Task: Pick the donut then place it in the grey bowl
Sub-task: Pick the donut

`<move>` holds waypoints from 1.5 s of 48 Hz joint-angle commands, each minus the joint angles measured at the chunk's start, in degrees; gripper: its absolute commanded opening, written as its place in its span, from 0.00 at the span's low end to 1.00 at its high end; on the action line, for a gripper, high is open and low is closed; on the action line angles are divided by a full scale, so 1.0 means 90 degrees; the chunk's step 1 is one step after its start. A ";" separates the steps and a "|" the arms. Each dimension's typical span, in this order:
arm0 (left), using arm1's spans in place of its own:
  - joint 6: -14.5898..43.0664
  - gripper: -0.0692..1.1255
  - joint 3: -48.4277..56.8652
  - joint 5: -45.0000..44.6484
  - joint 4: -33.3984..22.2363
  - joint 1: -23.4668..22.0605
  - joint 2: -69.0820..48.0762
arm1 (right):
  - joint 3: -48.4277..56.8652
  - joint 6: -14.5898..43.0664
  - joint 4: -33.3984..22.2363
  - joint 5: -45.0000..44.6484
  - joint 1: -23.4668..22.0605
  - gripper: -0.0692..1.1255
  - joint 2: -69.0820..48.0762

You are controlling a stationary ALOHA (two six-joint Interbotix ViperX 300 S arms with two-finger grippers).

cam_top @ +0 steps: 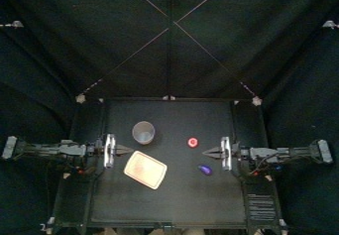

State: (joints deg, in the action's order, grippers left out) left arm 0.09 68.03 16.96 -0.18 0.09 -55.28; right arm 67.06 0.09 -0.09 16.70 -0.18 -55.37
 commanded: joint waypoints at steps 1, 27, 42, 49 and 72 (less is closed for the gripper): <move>0.0029 0.08 -0.0127 0.0039 0.0127 0.0234 0.0049 | -0.0068 0.0000 -0.0010 0.0039 -0.0430 0.10 0.0205; 0.0010 0.08 -0.0020 0.0049 0.0088 0.0352 0.0059 | 0.0010 0.0059 0.0303 0.0078 -0.2520 0.75 0.2061; 0.0020 0.08 0.0000 0.0068 0.0088 0.0479 0.0049 | -0.0039 0.0049 0.0811 0.0039 -0.2588 0.95 0.2842; 0.0020 0.08 0.0000 0.0068 0.0088 0.0527 0.0059 | -0.0088 0.0049 0.0898 -0.0020 -0.2568 0.95 0.3359; 0.0020 0.08 0.0068 0.0068 0.0088 0.0625 0.0049 | -0.0537 0.0029 0.0918 -0.0020 -0.2539 0.95 0.5078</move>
State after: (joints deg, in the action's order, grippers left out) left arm 0.26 69.52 17.14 0.62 5.45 -55.11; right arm 63.63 0.44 8.09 16.35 -23.03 -10.55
